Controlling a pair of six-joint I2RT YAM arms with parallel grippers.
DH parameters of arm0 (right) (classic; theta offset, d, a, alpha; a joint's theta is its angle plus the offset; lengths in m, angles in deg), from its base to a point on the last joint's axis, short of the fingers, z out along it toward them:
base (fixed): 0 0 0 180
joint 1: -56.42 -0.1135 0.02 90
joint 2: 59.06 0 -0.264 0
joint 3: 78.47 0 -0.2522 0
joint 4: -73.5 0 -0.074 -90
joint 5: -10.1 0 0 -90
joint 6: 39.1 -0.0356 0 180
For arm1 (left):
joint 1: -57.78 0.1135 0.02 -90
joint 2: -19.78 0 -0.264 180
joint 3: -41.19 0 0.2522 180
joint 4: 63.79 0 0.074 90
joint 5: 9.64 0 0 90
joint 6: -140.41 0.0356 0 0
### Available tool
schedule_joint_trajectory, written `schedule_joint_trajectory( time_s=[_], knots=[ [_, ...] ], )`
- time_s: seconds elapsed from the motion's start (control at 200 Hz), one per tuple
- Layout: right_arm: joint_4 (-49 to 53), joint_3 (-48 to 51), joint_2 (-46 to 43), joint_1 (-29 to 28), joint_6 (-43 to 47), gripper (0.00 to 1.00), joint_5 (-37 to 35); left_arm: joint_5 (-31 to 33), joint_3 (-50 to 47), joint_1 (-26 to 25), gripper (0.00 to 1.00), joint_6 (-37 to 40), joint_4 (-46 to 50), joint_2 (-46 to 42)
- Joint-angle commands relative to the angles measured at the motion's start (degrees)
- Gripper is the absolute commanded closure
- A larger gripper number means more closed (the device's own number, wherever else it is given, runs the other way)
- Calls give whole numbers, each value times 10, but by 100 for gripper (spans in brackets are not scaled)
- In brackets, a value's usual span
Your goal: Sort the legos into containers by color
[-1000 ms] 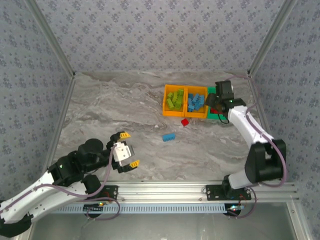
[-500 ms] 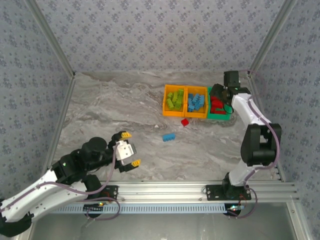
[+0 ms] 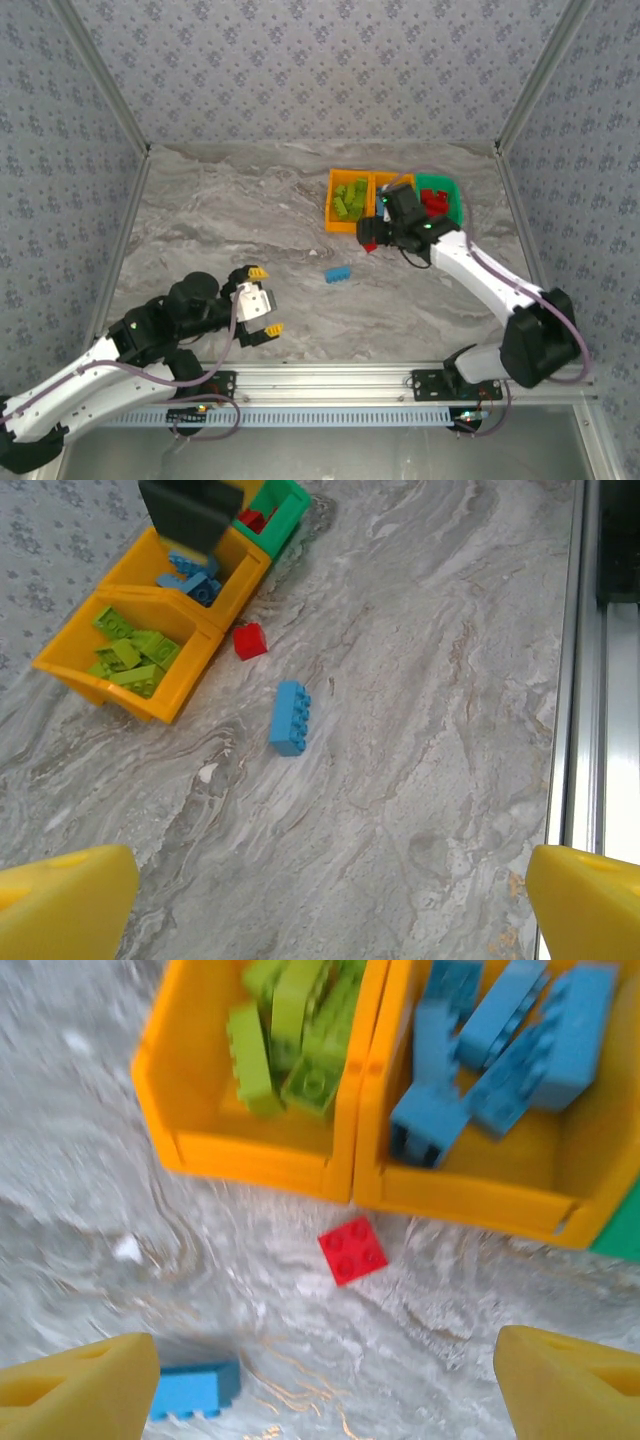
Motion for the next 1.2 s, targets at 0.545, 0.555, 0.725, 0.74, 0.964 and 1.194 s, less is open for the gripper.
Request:
schedule_joint_trajectory(
  time_s=[0.545, 0.555, 0.725, 0.74, 0.964, 1.194],
  knots=[
    [-17, -118, 287, 23, 43, 41, 6, -6, 2, 6, 1, 11, 9, 5],
    [-18, -117, 287, 23, 42, 41, 6, -6, 2, 6, 1, 11, 9, 5],
    [-18, -94, 274, 16, 32, 47, 4, -2, 2, 7, 1, 12, 8, 5],
    [-19, -91, 272, 15, 31, 48, 4, -2, 2, 7, 1, 12, 8, 5],
    [-24, -34, 223, 12, 17, 58, 2, -1, 2, 8, 1, 11, 7, 3],
    [-23, 15, 88, 11, 1, 65, -32, -1, 2, 9, 1, 9, 8, 0]
  ],
)
